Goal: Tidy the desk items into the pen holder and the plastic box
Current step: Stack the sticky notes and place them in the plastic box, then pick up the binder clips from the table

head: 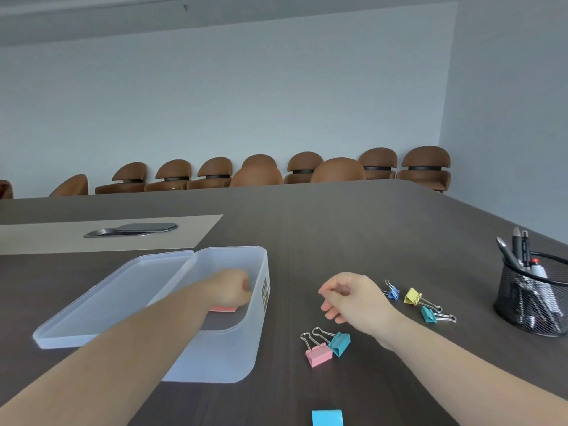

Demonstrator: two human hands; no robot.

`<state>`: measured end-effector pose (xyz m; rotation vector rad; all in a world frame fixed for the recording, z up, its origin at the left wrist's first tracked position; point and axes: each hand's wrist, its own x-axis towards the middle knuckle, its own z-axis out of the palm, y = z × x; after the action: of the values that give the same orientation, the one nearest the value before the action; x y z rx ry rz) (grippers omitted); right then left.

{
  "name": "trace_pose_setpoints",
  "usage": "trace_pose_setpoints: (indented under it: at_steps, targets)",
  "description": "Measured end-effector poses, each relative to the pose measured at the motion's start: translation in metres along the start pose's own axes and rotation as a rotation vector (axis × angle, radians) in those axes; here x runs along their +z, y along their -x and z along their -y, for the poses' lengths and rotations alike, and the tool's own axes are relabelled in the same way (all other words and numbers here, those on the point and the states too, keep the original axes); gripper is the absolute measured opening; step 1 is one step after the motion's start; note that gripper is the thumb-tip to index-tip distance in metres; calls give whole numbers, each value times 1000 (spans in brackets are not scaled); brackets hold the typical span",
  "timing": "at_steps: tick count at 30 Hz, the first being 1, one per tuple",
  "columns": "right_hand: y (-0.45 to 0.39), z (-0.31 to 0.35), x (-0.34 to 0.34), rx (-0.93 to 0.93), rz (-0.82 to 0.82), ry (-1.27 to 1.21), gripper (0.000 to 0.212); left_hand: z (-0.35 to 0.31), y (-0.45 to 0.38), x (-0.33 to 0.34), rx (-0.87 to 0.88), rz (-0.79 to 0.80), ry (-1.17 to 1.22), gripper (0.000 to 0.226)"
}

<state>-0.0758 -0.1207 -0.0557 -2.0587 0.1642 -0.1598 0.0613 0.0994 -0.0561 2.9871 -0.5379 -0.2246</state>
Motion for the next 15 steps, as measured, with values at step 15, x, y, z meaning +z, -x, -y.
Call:
trace_pose_setpoints:
  at_steps: [15]
  targets:
    - [5,-3,-24,5,-12,12,14,9,-8,1,-41,-38,-210,21]
